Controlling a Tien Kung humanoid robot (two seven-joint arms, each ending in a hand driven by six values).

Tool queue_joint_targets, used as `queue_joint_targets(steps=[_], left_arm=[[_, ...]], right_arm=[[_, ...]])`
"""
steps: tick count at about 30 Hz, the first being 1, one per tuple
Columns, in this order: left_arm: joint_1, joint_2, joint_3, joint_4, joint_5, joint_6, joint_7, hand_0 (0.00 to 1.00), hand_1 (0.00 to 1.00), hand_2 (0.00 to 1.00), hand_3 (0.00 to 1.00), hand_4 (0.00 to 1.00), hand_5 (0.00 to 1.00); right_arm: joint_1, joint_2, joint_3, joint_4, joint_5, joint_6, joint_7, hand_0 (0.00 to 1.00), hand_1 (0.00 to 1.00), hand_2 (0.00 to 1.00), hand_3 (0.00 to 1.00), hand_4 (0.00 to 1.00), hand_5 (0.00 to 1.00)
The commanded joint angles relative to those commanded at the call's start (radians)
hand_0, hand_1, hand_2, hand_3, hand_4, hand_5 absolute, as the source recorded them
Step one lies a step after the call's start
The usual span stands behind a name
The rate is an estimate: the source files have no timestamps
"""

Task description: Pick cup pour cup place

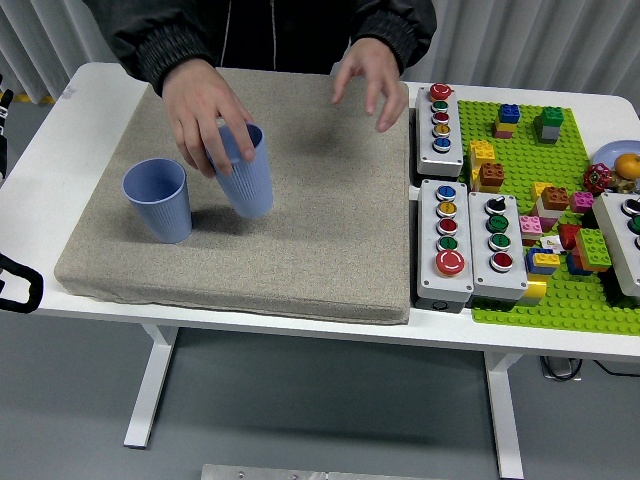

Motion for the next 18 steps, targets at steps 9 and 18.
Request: queue_joint_targets(steps=[9,18], left_arm=[[0.004,-0.007,0.004,-0.008,0.011,0.0,0.003,0.904,0.879,0.964,0.998,0.774,0.998],[0.018,-0.019,0.002,-0.021,0.062,-0.009,0.004,0.906,0.884,0.965,0.998,0.905,0.92]], right_arm=[[0.005,0.0,-0.002,0.0,0.006,-0.002,0.002,0.703,0.633,0.572,0.573,0.002,0.103],[0.006,0.0,0.003,0.0,0.002,-0.002,0.002,0.703,0.633,0.573,0.573,0.002,0.097]])
